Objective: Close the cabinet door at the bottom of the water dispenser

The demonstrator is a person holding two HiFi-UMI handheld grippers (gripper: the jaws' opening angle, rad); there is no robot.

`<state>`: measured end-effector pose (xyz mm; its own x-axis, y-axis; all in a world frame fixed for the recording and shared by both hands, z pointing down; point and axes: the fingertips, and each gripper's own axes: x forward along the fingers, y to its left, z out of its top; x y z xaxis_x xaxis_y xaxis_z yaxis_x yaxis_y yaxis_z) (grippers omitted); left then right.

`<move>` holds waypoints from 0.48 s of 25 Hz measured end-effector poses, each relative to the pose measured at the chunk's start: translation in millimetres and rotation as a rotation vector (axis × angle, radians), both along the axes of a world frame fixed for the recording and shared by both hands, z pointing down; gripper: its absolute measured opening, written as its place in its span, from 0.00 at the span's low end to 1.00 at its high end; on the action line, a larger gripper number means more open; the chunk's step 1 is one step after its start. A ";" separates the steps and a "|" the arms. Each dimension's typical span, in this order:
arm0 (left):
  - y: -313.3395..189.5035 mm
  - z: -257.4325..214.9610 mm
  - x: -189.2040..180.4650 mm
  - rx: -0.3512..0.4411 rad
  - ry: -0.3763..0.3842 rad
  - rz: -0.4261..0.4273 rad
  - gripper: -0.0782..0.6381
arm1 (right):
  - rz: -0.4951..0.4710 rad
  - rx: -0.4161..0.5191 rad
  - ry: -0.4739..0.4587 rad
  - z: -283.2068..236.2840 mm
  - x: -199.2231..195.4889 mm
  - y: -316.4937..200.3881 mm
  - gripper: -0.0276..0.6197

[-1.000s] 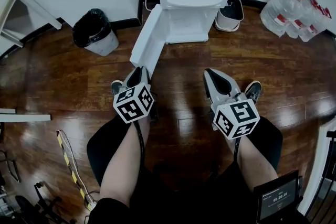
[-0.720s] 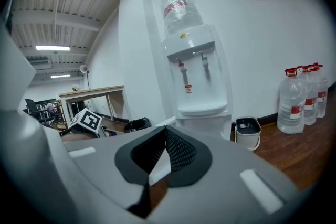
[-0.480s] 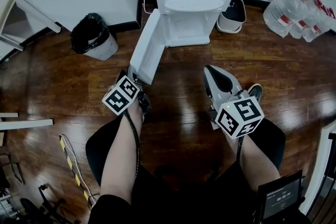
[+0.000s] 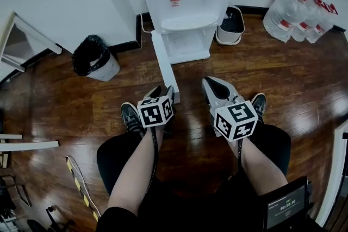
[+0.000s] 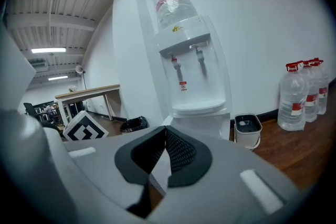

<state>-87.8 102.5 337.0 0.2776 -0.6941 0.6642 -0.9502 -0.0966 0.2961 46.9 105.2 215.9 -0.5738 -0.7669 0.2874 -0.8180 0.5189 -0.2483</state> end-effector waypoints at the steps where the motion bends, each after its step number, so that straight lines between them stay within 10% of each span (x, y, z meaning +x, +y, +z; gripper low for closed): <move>1: -3.9 -1.6 11.6 0.007 -0.020 0.037 0.40 | -0.001 -0.005 0.019 4.1 1.5 -1.7 0.05; 12: -38.2 -1.0 85.1 0.016 0.032 0.249 0.43 | 0.017 -0.062 0.086 35.6 19.3 -45.3 0.05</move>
<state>-2.7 64.2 336.0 0.4622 -0.6124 0.6414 -0.8867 -0.3313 0.3226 66.2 59.9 251.5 -0.5318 -0.7556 0.3825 -0.8463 0.4904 -0.2079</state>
